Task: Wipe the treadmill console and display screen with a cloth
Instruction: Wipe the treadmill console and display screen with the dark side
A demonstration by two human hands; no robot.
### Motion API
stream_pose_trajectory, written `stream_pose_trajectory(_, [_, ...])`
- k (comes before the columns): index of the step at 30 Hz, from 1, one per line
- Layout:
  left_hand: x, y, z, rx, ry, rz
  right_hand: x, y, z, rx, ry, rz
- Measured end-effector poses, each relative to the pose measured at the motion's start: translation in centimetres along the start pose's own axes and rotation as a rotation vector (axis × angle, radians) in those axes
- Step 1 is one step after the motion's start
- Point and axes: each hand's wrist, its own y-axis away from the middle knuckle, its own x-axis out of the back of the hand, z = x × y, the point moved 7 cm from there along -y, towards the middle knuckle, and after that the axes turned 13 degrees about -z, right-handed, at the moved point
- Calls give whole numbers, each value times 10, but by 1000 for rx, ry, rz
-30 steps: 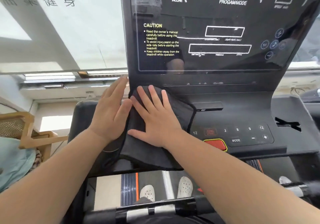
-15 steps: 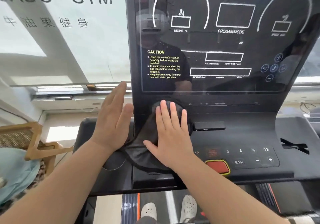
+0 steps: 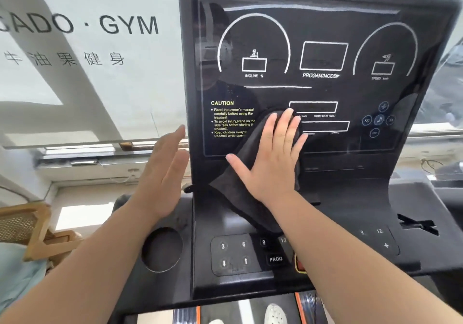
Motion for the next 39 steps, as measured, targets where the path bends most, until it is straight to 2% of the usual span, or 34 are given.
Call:
stream_pose_trajectory(3, [2,-8,10,-33,-36,-20,15,-23,-9,101,117,46])
stream_pose_trajectory(8, [3,-15,18,-47,37,18,16,-31,-33,321,265,91])
stream_pose_trajectory(13, [1,-13,14,-30,182,64,-21,7,-45,524,369,21])
stream_pose_trajectory(15, [0,-13,14,-23,233,90,-32,18,-43,557,379,-18])
stream_pose_trajectory(18, [-1,-14,12,-21,283,102,-32,20,-26,550,374,11])
stream_pose_trajectory(23, [1,-15,7,-27,320,116,10,-20,6,331,204,112])
stream_pose_trajectory(27, [7,-17,7,7,342,156,64,-74,-12,261,160,196])
stream_pose_trajectory(32, [20,-22,9,4,357,162,87,-97,-56,366,288,231])
stream_pose_trajectory(39, [25,-33,16,-28,364,202,19,-40,-53,714,503,161])
